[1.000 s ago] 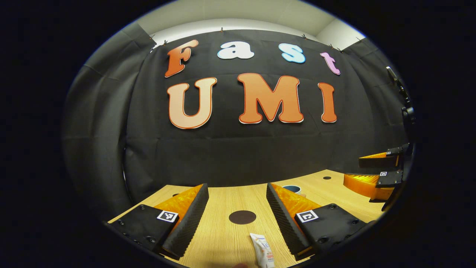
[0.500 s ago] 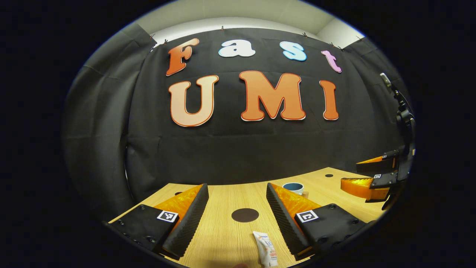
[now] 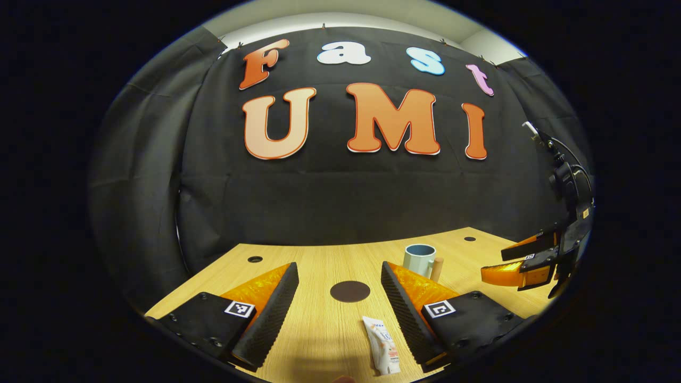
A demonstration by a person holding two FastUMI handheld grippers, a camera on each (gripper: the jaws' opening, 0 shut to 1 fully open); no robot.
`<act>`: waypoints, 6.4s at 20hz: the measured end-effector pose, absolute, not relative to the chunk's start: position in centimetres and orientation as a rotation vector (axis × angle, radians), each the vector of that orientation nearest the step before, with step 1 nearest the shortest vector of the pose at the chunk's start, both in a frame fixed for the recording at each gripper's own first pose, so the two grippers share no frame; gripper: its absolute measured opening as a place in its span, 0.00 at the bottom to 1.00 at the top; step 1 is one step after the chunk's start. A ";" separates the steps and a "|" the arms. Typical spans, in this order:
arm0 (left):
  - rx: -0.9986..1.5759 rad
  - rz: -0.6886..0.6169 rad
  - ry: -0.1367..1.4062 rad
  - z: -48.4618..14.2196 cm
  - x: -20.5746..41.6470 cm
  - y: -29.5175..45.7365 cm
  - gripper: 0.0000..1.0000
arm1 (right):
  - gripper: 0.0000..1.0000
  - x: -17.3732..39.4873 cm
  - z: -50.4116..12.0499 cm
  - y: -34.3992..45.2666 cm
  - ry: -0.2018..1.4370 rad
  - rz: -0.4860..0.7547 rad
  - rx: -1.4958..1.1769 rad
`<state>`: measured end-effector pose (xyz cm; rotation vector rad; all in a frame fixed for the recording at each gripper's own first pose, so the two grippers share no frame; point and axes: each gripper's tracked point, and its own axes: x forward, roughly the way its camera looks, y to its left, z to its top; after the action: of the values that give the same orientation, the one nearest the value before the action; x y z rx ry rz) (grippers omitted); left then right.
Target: Put the toothbrush and toothpaste on the desktop into the cup, then pick up the cup and place it on the coaster on the desktop.
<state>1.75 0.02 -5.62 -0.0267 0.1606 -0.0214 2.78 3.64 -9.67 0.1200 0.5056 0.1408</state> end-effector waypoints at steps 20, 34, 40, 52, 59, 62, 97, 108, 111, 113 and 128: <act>-0.043 -0.112 0.480 -14.1 1.4 -3.1 1.00 | 0.67 1.3 -19.5 4.7 0.956 0.168 0.037; -0.030 -0.212 0.836 -20.7 0.5 -6.2 1.00 | 0.40 1.3 -21.4 5.0 1.080 0.165 0.082; -0.037 -0.214 0.937 -22.1 -0.6 -6.4 0.91 | 0.17 2.5 -21.1 4.5 1.082 0.173 0.087; -0.019 -0.170 0.927 -22.4 0.1 -6.2 0.28 | 0.07 3.6 -19.7 4.9 1.015 0.272 0.159; -0.019 -0.149 0.902 -22.0 0.1 -5.6 0.24 | 0.07 4.6 -16.5 4.1 0.914 0.296 0.166; -0.025 -0.149 0.893 -22.1 0.2 -5.6 0.24 | 0.07 5.3 -15.1 4.1 0.863 0.307 0.176; -0.095 -0.134 0.785 -21.1 1.0 -5.7 0.23 | 0.07 18.0 -3.2 0.7 0.188 0.170 0.176; -0.080 -0.126 0.750 -20.9 1.5 -5.6 0.23 | 0.06 20.5 0.7 0.2 0.018 0.153 0.208; -0.087 -0.146 0.753 -21.3 1.5 -5.9 0.23 | 0.06 21.4 1.2 0.0 -0.014 0.142 0.225; -0.084 -0.148 0.747 -20.8 1.6 -5.5 0.23 | 0.06 22.1 1.7 0.1 -0.036 0.143 0.248; -0.058 -0.115 0.682 -19.4 2.0 -4.9 0.23 | 0.06 26.7 -1.6 0.5 -0.010 0.154 0.264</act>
<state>1.96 -4.90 -19.44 -0.0575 0.6819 -0.1152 26.72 0.48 -1.62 0.2636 -0.0100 0.1538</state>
